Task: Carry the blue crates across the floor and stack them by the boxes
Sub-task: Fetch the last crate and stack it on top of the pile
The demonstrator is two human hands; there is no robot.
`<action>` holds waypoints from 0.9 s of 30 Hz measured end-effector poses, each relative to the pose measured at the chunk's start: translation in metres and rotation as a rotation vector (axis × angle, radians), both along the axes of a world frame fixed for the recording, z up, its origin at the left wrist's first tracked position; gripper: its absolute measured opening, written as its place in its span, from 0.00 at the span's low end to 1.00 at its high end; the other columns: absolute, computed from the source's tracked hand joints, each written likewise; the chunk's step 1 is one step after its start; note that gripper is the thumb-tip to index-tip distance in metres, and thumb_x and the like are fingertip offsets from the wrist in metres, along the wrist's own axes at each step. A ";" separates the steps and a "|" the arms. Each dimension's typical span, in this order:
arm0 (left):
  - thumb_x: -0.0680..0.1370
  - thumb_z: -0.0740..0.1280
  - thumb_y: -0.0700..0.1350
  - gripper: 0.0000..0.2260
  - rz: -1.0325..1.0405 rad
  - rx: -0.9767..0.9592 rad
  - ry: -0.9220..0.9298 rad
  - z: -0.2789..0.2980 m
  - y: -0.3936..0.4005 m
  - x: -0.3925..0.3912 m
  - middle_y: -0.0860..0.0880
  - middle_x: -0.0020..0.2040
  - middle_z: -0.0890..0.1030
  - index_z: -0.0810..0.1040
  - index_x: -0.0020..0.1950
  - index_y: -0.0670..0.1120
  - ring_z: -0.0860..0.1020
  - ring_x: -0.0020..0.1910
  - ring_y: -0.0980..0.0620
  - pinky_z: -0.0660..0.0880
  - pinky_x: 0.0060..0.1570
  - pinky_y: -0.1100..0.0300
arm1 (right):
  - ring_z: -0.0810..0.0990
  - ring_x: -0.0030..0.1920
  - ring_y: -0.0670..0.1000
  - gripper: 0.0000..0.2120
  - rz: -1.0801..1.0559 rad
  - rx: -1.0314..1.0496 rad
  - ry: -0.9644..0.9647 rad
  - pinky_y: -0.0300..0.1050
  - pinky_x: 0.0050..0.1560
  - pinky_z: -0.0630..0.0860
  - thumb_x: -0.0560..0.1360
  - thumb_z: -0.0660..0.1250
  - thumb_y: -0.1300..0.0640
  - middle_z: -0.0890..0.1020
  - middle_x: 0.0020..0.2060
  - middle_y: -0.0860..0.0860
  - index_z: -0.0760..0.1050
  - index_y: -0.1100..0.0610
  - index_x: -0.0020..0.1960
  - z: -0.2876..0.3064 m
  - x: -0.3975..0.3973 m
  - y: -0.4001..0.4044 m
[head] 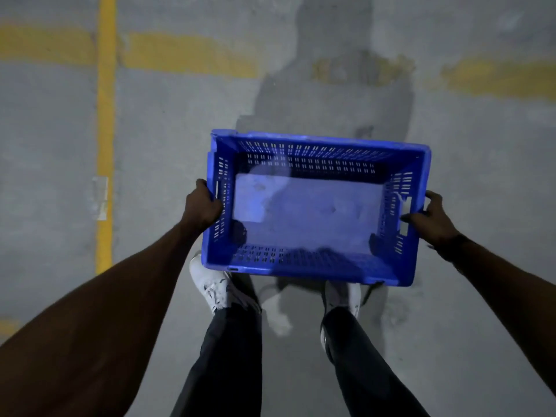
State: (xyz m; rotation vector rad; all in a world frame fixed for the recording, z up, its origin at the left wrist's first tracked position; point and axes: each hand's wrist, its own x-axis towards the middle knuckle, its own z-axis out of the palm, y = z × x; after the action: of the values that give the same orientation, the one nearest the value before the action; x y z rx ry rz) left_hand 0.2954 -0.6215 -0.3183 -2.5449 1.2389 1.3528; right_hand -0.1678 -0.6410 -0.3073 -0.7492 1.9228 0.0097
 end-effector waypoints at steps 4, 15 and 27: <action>0.76 0.64 0.46 0.19 0.061 -0.028 -0.023 0.063 0.015 0.011 0.33 0.56 0.80 0.68 0.61 0.36 0.79 0.53 0.33 0.69 0.45 0.52 | 0.79 0.50 0.62 0.34 0.021 -0.028 -0.029 0.59 0.54 0.76 0.77 0.66 0.63 0.77 0.54 0.59 0.53 0.48 0.76 0.064 0.014 0.000; 0.79 0.65 0.38 0.14 0.203 -0.124 -0.023 0.377 0.085 0.086 0.40 0.48 0.77 0.69 0.62 0.36 0.75 0.45 0.43 0.67 0.43 0.53 | 0.79 0.48 0.59 0.36 0.228 -0.048 -0.087 0.54 0.50 0.76 0.77 0.68 0.62 0.77 0.54 0.58 0.51 0.53 0.76 0.369 0.097 0.015; 0.77 0.69 0.46 0.22 0.565 -0.484 0.087 0.609 0.189 0.224 0.51 0.45 0.80 0.66 0.68 0.53 0.82 0.42 0.46 0.76 0.40 0.53 | 0.81 0.45 0.54 0.40 0.618 -0.324 -0.192 0.49 0.47 0.77 0.76 0.71 0.62 0.77 0.58 0.55 0.49 0.54 0.79 0.584 0.245 0.038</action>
State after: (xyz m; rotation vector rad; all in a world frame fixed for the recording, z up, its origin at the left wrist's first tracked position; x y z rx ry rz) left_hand 0.5192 -0.4321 0.2907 -3.4048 0.9894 1.3796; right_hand 0.0770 -0.6032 0.2768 -1.4846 1.4633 0.0069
